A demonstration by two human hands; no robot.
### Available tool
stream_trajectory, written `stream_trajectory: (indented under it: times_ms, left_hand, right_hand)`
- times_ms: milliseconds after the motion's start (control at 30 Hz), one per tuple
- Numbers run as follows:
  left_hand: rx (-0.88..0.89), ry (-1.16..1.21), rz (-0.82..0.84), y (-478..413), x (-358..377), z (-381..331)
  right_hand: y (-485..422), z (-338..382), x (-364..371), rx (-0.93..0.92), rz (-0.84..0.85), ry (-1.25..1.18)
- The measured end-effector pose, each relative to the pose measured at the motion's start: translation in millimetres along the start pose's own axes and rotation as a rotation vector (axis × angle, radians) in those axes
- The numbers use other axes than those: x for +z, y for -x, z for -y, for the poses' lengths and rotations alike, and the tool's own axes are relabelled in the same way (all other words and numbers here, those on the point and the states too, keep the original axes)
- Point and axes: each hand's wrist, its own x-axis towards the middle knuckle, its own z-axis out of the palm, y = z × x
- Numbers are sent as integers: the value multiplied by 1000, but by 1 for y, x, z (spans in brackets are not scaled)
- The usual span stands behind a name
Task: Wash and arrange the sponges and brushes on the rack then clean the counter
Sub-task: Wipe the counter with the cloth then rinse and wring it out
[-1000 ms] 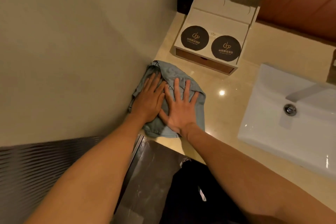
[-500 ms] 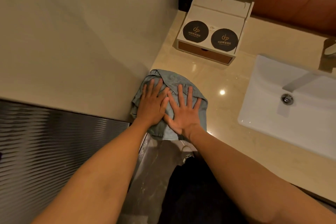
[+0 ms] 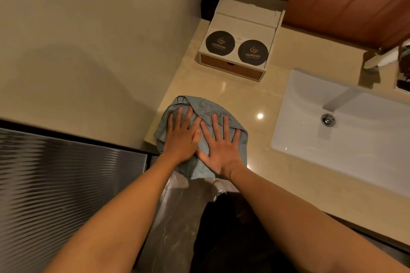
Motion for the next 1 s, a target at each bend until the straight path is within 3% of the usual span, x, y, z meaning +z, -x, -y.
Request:
stream_trajectory:
  times_ms: [533, 1000]
  left_hand:
    - [121, -78, 13, 20, 33, -153]
    - [31, 33, -15, 49, 69, -307]
  right_hand:
    - [100, -133, 17, 66, -16, -9]
    - [190, -260, 19, 11, -89, -5]
